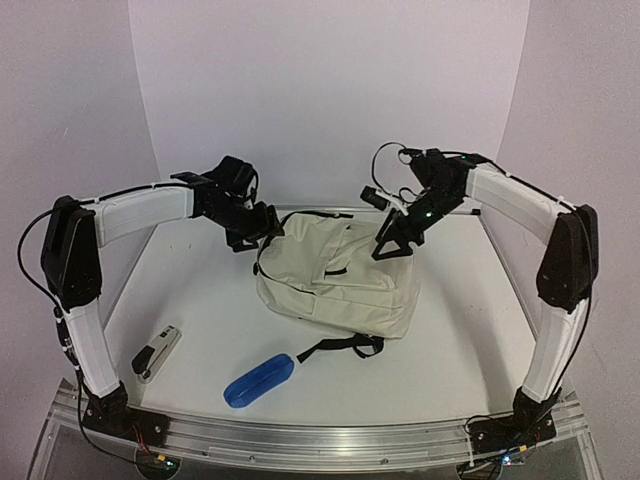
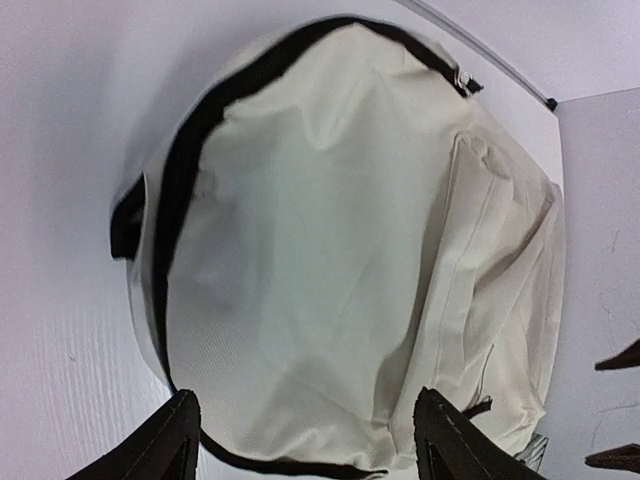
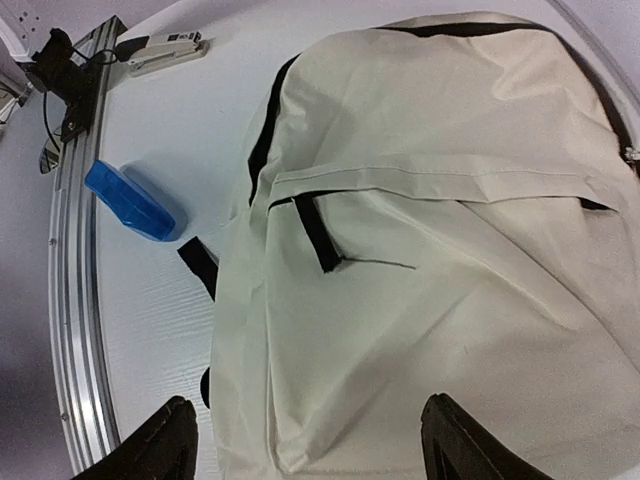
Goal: Pack the student bag
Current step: Adjust the student bag at the center of the board.
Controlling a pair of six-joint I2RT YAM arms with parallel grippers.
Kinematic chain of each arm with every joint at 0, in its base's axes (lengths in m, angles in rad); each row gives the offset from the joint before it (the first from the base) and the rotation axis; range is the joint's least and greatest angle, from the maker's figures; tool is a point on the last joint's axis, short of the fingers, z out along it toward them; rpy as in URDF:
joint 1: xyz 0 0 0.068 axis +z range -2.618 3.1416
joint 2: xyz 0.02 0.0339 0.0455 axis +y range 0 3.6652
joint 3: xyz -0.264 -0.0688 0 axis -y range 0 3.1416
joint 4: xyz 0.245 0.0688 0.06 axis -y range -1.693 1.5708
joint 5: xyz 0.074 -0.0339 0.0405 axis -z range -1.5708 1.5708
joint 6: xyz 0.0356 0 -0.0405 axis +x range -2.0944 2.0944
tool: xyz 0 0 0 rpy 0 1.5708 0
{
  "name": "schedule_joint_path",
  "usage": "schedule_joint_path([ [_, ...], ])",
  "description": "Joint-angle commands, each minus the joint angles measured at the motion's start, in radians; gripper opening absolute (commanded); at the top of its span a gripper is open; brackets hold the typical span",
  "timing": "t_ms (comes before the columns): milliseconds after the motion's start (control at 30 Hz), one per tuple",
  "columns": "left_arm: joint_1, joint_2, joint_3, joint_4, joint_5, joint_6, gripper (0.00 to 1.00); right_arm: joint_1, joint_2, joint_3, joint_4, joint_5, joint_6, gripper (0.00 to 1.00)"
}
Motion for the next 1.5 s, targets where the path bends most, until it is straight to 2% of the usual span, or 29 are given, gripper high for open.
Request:
schedule_joint_path([
  [0,-0.056,-0.041,-0.147,0.035,-0.002,-0.148,0.74,0.015,0.125,0.059,0.063,0.081,0.041,0.74],
  [100,-0.087,-0.008,-0.176,0.054,0.02,-0.197,0.72,0.015,0.161,0.037,0.063,0.092,0.006,0.71],
  [233,-0.104,0.078,-0.124,0.049,0.008,-0.198,0.63,0.015,0.148,-0.077,0.063,0.086,-0.017,0.61],
  [300,-0.102,0.109,-0.091,0.06,-0.015,-0.18,0.56,0.018,0.107,-0.172,0.063,0.081,-0.035,0.55],
  [467,-0.075,0.225,0.078,0.05,-0.029,-0.099,0.29,0.045,-0.003,-0.402,0.065,0.054,-0.045,0.43],
  [533,-0.071,0.259,0.138,0.04,-0.023,-0.061,0.21,0.066,-0.033,-0.454,0.064,0.043,-0.038,0.42],
  [667,-0.071,0.268,0.196,0.045,-0.025,-0.009,0.14,0.09,-0.071,-0.442,0.028,0.002,-0.035,0.43],
  [767,-0.063,0.231,0.162,0.056,-0.041,-0.005,0.2,0.09,-0.066,-0.319,-0.026,-0.008,-0.04,0.48],
  [933,-0.057,0.172,0.103,0.037,-0.061,-0.013,0.42,0.089,-0.043,-0.095,-0.017,0.02,-0.009,0.52],
  [1000,-0.057,0.143,0.082,0.034,-0.06,-0.02,0.48,0.091,-0.021,-0.044,0.0,0.019,0.018,0.53],
  [1200,-0.068,0.029,-0.03,0.08,-0.051,-0.043,0.56,0.138,0.074,0.011,0.051,0.024,0.067,0.51],
  [1467,-0.149,0.004,-0.022,0.1,0.026,0.004,0.62,0.181,0.152,0.016,0.172,0.096,0.144,0.49],
])
